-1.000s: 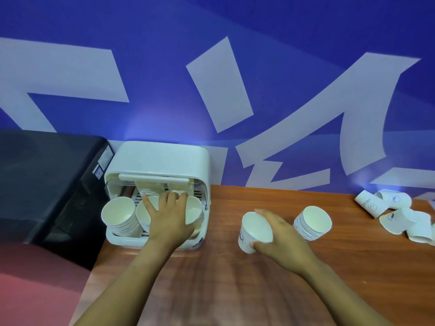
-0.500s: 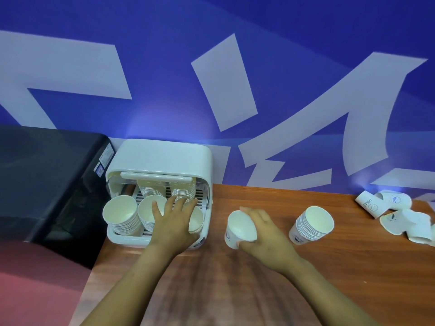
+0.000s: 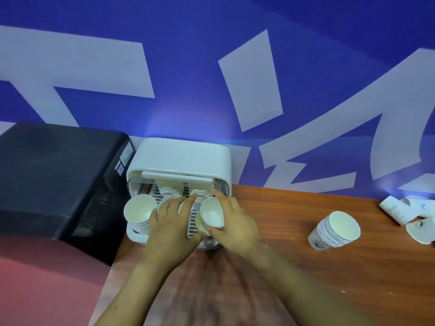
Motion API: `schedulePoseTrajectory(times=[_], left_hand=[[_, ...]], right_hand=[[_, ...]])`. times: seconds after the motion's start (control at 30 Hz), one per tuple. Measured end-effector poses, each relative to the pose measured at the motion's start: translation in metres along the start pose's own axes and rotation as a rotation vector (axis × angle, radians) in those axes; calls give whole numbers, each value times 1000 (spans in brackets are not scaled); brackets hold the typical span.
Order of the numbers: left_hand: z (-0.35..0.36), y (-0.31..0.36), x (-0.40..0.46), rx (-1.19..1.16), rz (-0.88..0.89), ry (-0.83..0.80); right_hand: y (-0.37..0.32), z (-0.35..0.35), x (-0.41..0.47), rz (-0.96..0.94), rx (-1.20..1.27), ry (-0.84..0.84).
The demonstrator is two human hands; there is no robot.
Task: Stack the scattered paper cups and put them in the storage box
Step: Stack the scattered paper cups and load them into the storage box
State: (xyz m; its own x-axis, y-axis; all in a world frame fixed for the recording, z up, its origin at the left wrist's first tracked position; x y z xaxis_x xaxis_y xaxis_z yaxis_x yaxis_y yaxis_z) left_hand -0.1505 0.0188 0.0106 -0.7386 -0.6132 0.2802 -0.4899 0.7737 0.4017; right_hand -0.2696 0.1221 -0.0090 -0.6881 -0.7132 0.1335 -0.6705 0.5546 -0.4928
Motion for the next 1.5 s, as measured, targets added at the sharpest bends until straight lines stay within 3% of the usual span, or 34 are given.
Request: schedulePoseTrajectory(times=[0.13,0.3,0.53,0.67,0.9,1.07,1.3,1.5], left_hand=[[2,-1,-1,22,-7,-17],[-1,2,-4,42,-10,-48],[-9,41,-13,-111,14,-38],[7,76,-47,-232,-31,-221],[20,159,-79,-148,79,-264],[45,234,-111,-98,78,-249],[106,364,-171,-53,96,-348],[128,408,-180,-18,87,-387]], right_hand=[[6,13,-9,-11,33,-45],[26,23,-29,36,-12,-226],[44,-53,-50,78,-106,-207],[75,-83,-83,129,-158,-255],[125,-128,-132,148,-97,-243],[193,-174,-173,154,-54,-220],[294,-239,-225,144,-19,-211],[350,-271,-246,175,-9,-216]])
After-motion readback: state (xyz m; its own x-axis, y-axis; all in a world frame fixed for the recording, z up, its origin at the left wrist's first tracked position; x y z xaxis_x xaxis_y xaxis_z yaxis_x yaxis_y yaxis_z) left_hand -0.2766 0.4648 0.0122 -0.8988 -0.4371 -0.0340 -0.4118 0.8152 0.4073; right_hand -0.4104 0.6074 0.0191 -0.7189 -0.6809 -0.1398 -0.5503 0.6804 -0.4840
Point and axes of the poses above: each hand's wrist, its own x-axis towards the middle knuckle, its own z-axis out of the palm, y = z × x, the point moved 5 cm from there along x, towards the middle knuckle, and after that the axes turned 13 degrees about y, right-handed, at the moved point
